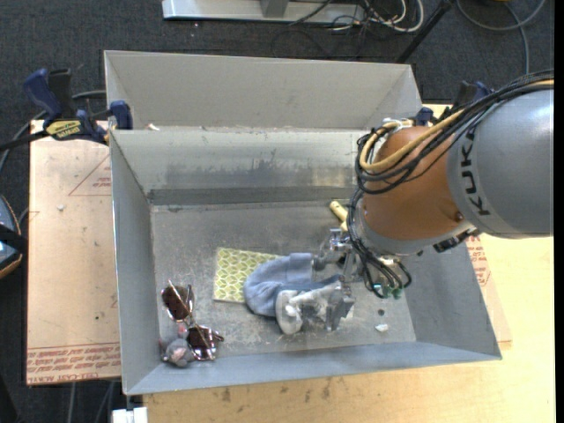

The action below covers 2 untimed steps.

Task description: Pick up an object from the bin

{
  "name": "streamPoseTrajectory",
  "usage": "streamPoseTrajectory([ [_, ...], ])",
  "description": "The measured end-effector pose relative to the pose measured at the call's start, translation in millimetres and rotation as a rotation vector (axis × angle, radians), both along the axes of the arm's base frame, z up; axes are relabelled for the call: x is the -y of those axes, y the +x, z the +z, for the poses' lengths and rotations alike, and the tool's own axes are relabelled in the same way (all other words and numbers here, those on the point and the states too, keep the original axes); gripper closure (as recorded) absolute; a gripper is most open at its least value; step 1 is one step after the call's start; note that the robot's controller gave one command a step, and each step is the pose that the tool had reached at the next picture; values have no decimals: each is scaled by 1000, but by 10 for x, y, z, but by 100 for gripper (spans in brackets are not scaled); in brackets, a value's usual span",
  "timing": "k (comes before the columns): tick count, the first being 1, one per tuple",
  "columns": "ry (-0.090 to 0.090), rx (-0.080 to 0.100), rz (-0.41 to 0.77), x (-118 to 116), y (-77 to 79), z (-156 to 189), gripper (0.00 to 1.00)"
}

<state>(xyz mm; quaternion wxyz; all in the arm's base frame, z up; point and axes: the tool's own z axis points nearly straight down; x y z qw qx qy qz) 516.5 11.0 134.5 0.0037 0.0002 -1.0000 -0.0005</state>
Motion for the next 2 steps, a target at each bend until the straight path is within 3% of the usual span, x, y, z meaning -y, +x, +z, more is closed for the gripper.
streamPoseTrajectory([
  [1,0,6,-1,1,17,38,100],
  [2,0,6,-1,2,17,38,100],
])
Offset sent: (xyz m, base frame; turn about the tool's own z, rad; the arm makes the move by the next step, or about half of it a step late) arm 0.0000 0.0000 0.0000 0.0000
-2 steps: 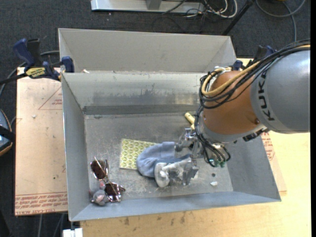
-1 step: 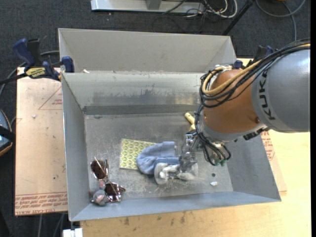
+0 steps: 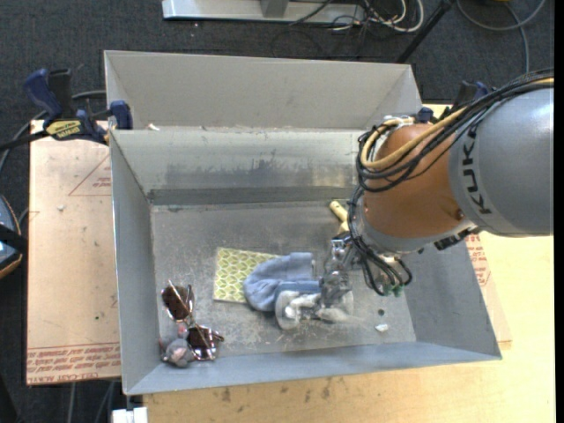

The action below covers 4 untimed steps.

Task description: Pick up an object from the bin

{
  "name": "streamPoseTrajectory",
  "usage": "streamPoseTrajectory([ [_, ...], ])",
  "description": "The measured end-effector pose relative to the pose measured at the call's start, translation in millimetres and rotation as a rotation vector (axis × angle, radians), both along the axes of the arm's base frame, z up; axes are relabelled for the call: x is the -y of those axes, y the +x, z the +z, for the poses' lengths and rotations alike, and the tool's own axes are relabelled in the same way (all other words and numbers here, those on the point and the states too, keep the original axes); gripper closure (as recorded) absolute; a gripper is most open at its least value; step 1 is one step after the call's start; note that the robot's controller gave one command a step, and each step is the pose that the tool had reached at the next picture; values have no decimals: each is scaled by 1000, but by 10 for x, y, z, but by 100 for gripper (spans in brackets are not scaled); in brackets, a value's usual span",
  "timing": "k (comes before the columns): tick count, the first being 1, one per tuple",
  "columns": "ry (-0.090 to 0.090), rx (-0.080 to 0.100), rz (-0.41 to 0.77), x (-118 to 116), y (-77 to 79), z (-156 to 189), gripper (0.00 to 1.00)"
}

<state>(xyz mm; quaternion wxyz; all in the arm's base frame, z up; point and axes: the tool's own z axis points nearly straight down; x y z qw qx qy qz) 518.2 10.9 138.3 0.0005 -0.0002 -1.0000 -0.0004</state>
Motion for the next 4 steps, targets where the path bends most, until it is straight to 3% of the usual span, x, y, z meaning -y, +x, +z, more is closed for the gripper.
streamPoseTrajectory([
  [1,0,5,-2,6,-7,-26,100],
  [2,-1,-12,-16,20,42,-94,100],
  [3,0,3,1,59,-16,353,100],
  [4,0,2,-15,164,-98,673,100],
])
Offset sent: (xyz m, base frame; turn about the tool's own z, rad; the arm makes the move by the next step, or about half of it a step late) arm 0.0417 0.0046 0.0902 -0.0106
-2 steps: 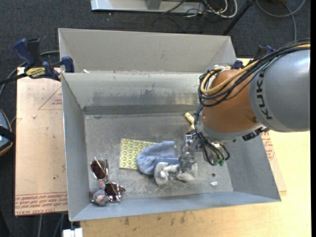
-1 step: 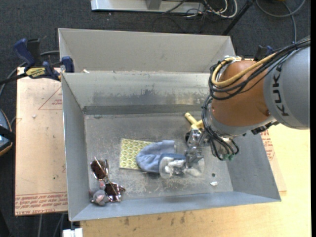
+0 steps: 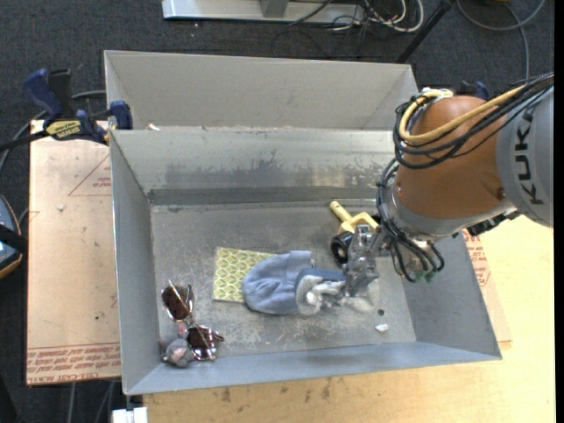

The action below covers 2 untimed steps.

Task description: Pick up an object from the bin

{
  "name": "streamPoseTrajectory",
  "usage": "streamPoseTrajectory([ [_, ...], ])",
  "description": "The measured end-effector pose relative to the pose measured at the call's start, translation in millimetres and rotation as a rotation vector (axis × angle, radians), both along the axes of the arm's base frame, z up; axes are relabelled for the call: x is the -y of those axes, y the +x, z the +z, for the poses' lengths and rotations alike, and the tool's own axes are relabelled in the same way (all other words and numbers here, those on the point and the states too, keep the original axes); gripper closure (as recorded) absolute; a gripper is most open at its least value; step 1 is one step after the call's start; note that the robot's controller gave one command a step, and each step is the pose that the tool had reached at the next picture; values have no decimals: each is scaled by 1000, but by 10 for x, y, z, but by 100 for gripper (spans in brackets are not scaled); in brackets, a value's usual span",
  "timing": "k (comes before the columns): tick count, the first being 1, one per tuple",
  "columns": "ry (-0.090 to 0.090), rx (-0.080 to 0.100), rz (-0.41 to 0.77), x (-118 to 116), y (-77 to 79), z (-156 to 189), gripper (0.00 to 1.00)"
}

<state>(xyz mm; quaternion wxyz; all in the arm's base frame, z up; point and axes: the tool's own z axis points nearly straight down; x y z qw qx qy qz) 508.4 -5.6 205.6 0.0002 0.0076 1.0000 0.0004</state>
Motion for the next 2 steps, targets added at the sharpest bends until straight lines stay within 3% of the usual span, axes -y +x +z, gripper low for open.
streamPoseTrajectory([
  [1,1,-12,4,36,38,232,100],
  [2,-1,11,99,11,210,393,100],
])
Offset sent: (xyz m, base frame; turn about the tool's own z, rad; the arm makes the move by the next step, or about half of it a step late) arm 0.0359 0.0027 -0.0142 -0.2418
